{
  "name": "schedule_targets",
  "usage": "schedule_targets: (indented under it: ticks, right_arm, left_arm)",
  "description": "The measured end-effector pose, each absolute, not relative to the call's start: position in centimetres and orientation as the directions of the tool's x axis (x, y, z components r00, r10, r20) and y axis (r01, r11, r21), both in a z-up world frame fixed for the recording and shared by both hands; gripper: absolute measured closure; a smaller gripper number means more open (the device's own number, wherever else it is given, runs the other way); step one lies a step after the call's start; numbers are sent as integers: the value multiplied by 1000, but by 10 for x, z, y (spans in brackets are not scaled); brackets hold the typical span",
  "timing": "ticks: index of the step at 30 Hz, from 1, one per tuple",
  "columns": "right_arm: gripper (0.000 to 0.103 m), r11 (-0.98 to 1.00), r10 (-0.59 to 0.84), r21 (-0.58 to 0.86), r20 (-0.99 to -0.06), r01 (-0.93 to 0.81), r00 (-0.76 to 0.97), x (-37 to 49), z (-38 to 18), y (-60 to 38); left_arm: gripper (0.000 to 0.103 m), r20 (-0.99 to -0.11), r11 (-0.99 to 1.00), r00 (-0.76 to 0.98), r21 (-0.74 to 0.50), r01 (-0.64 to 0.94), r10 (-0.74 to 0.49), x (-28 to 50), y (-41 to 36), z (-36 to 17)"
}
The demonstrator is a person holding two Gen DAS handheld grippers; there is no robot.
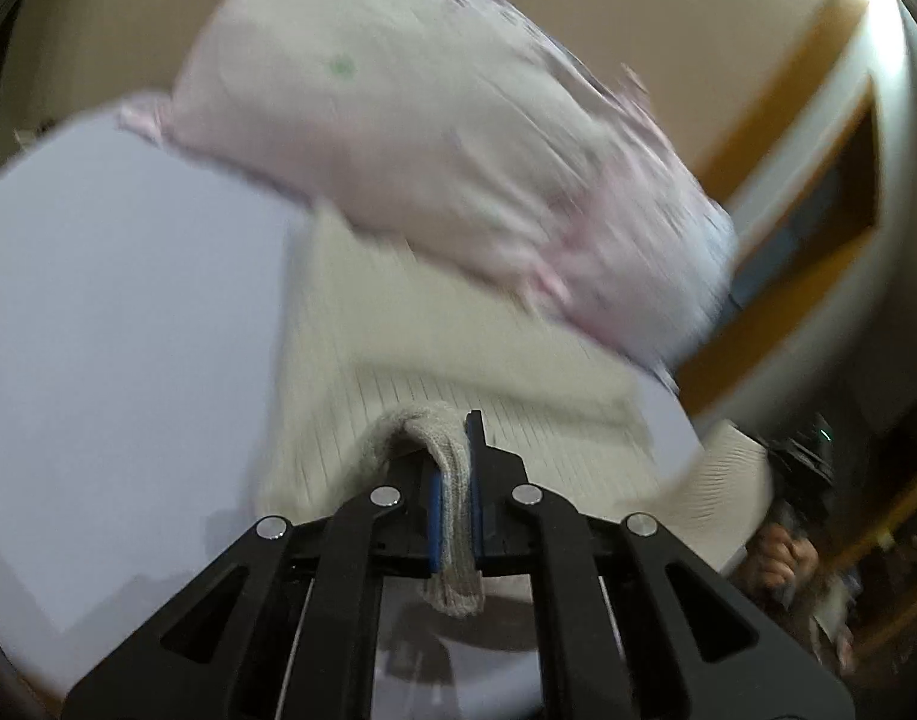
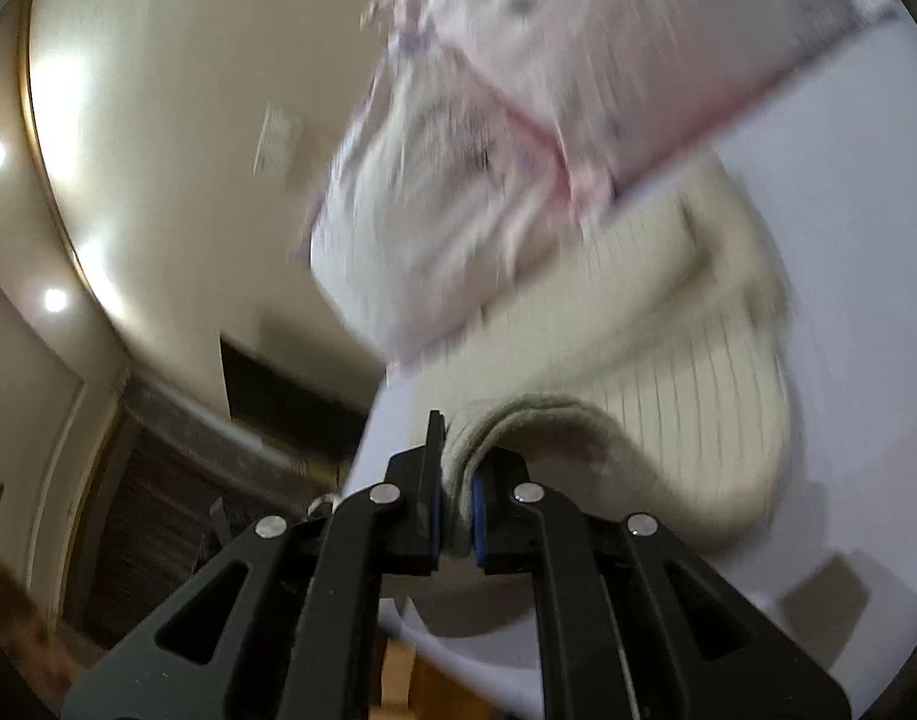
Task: Fold small clothes
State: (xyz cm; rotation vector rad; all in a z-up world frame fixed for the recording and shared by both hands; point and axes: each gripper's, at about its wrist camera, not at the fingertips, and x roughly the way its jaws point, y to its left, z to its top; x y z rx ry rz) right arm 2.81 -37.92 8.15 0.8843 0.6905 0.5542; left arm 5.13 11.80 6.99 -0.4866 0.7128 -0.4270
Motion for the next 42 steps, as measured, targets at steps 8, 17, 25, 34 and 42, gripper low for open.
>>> schedule_targets:
  ticks: [8,17,25,34,42]
  right_arm:
    - [96,490,503,853,-446,181,740,188,14,-413]
    - [8,512,444,827,-484,230,754,220,7,-414]
    - [2,581,430,796,-479,172,765,185,29,-412]
    - [2,556,498,816,-481,160,722,162,25,-410]
    - [2,556,518,823,-451,114,727,144,40,-427]
  left_arm:
    - [97,-674,850,649,-520,-78,-353,239,108,22]
    - [26,-636,819,650,-573,-37,-416,228,126,26]
    - [22,-709,884,603,-466,-14,-365,184,137,20]
    - [85,-681,792,558,-607,-68,-474,164,127,-11]
    - [89,-457,652,593,-741,159,-663,168,61,71]
